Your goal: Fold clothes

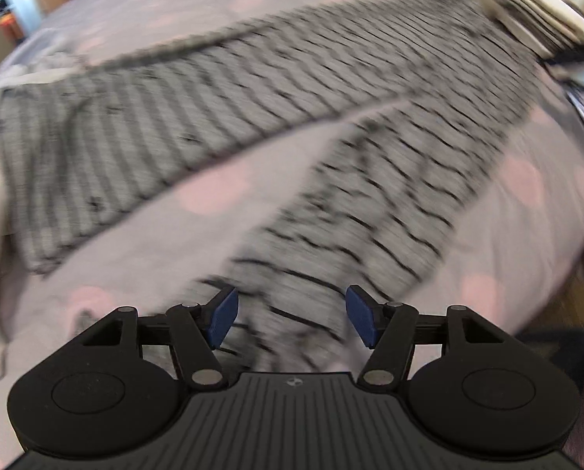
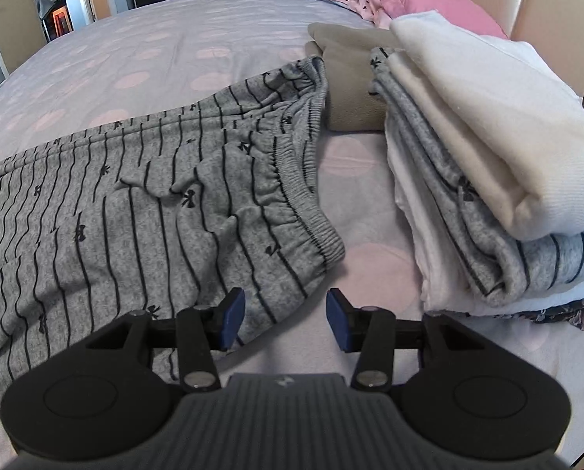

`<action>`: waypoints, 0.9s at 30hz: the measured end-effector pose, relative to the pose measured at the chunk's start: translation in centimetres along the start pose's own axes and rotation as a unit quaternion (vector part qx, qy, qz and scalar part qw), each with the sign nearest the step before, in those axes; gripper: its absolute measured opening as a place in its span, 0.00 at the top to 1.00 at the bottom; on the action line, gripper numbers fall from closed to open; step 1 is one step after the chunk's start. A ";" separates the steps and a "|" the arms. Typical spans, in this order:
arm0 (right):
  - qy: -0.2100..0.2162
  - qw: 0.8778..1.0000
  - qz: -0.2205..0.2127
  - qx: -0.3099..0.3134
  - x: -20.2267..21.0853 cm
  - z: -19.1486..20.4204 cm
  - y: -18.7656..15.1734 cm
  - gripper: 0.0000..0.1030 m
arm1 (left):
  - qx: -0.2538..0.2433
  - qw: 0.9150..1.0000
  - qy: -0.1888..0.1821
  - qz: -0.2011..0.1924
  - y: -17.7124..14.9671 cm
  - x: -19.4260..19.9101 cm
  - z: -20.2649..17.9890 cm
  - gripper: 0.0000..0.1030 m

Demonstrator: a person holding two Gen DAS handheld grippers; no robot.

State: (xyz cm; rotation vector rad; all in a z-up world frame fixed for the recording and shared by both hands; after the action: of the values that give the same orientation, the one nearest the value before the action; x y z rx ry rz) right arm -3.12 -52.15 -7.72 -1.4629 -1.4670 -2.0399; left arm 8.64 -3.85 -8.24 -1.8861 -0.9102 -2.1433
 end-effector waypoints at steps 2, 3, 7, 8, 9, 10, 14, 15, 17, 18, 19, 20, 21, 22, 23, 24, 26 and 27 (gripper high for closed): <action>-0.001 1.000 -0.002 0.001 0.0 0.2 0.0 0.52 | -0.019 1.000 0.000 0.021 -0.5 -1.0 -0.8 0.42; -0.001 1.000 -0.002 0.002 0.0 0.3 0.1 0.52 | -0.022 0.999 0.007 0.031 -0.7 -1.6 -0.9 0.44; -0.004 1.000 0.002 0.013 -0.2 0.8 -0.3 0.52 | 0.006 0.999 0.033 0.030 -0.3 -1.8 0.4 0.86; -0.006 1.000 0.004 0.017 -0.3 0.8 -0.4 0.52 | 0.018 0.999 0.042 0.020 0.1 -1.4 1.0 0.93; -0.008 1.000 0.007 0.019 -0.4 0.8 -0.5 0.52 | 0.030 0.998 0.051 0.009 0.5 -0.9 1.6 0.96; -0.009 1.000 0.010 0.020 -0.4 0.8 -0.5 0.52 | 0.043 0.997 0.061 -0.002 0.9 -0.5 2.2 0.96; -0.015 1.000 0.014 0.017 -0.6 0.5 -0.6 0.52 | 0.092 0.990 0.097 -0.044 2.3 1.2 4.7 0.97; -0.016 1.000 0.014 0.017 -0.6 0.5 -0.5 0.52 | 0.104 0.987 0.106 -0.055 2.7 1.7 5.3 0.97; -0.017 1.000 0.015 0.020 -0.8 0.6 -0.4 0.52 | 0.128 0.981 0.125 -0.076 3.4 2.5 6.5 0.97; -0.017 1.000 0.014 0.022 -0.8 0.7 -0.3 0.52 | 0.140 0.977 0.134 -0.086 3.8 3.0 7.1 0.97; -0.017 0.999 0.013 0.024 -0.8 0.8 -0.3 0.52 | 0.152 0.973 0.142 -0.097 4.1 3.4 7.7 0.97; -0.017 0.999 0.011 0.027 -0.9 0.9 -0.3 0.52 | 0.158 0.969 0.158 -0.106 4.8 3.6 8.3 0.97; -0.018 0.999 0.010 0.029 -0.9 1.0 -0.3 0.52 | 0.163 0.965 0.175 -0.111 5.7 3.6 9.0 0.97; -0.019 0.999 0.009 0.030 -0.9 1.0 -0.3 0.52 | 0.168 0.960 0.191 -0.115 6.6 3.5 9.8 0.97; -0.019 0.999 0.008 0.030 -0.9 0.9 -0.3 0.52 | 0.178 0.956 0.204 -0.117 7.4 3.3 10.6 0.97; -0.018 0.999 0.007 0.029 -0.8 0.8 -0.3 0.52 | 0.187 0.952 0.213 -0.117 7.9 3.2 11.3 0.97; -0.017 1.000 0.004 0.024 -0.8 0.4 -0.3 0.52 | 0.190 0.949 0.227 -0.110 8.6 2.6 12.3 0.97; -0.017 1.000 0.002 0.021 -0.8 0.2 -0.2 0.52 | 0.187 0.948 0.234 -0.102 8.9 2.1 12.6 0.97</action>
State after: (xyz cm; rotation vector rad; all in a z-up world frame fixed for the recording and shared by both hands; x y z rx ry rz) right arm -2.75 -52.12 -8.52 -1.4909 -1.5081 -1.9795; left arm 23.25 -3.85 -2.87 -1.0815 -1.3200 -2.1830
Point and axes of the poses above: each gripper's, at about its wrist camera, not at the fingertips, and x roughly against the way its jaws point, z to its left, y to its top, the point moved 3 cm from there along -x, roughly the way its jaws point
